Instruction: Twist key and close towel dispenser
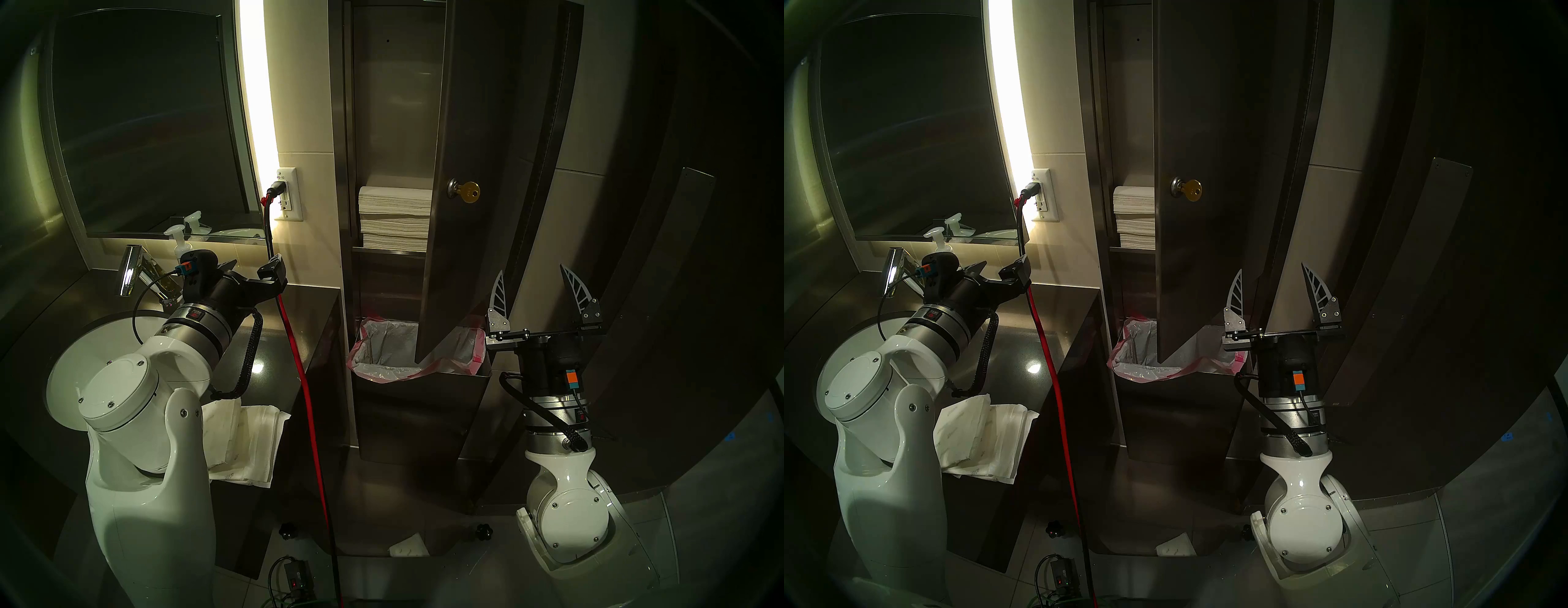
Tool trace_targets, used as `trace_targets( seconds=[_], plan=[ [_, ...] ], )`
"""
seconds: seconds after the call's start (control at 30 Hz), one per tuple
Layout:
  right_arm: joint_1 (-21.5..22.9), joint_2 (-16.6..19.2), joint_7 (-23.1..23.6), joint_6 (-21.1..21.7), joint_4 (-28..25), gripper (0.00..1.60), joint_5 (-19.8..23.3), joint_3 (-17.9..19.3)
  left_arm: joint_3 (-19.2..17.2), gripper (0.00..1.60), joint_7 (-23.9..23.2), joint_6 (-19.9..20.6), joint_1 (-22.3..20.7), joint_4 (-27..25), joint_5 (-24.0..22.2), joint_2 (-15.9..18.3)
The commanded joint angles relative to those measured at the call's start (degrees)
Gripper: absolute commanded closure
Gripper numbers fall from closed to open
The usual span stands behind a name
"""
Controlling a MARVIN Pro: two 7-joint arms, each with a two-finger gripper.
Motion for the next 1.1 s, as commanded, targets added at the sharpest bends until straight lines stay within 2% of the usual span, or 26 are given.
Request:
trace_targets(
  seconds=[0.0,0.03,0.3,0.63,0.9,1.07],
  plan=[
    [0.1,0.0,-0.1,0.0,-0.6,0.0,0.0,0.1,0.9,0.0,-3.5,1.4,-0.1,-2.2,-0.7,3.1],
    [0.1,0.0,-0.1,0.0,-0.6,0.0,0.0,0.1,1.8,0.0,-4.6,1.1,0.4,-2.2,0.2,4.7],
    [0.2,0.1,-0.2,0.0,-0.6,0.0,0.0,0.0,4.7,0.0,-7.7,-0.7,-0.6,-2.2,1.9,7.5],
    [0.2,0.3,-0.4,0.0,-0.5,0.0,0.0,-0.1,3.5,0.0,-11.0,-2.2,0.2,-2.2,1.6,9.3],
    [0.2,0.4,-0.5,0.0,-0.5,0.0,0.0,-0.1,1.8,0.0,-14.4,-2.3,2.6,-2.2,0.3,10.5],
    [0.3,0.5,-0.6,0.0,-0.4,0.0,0.0,-0.2,2.5,0.0,-16.4,-3.0,3.2,-2.2,-0.1,11.4]
  ],
)
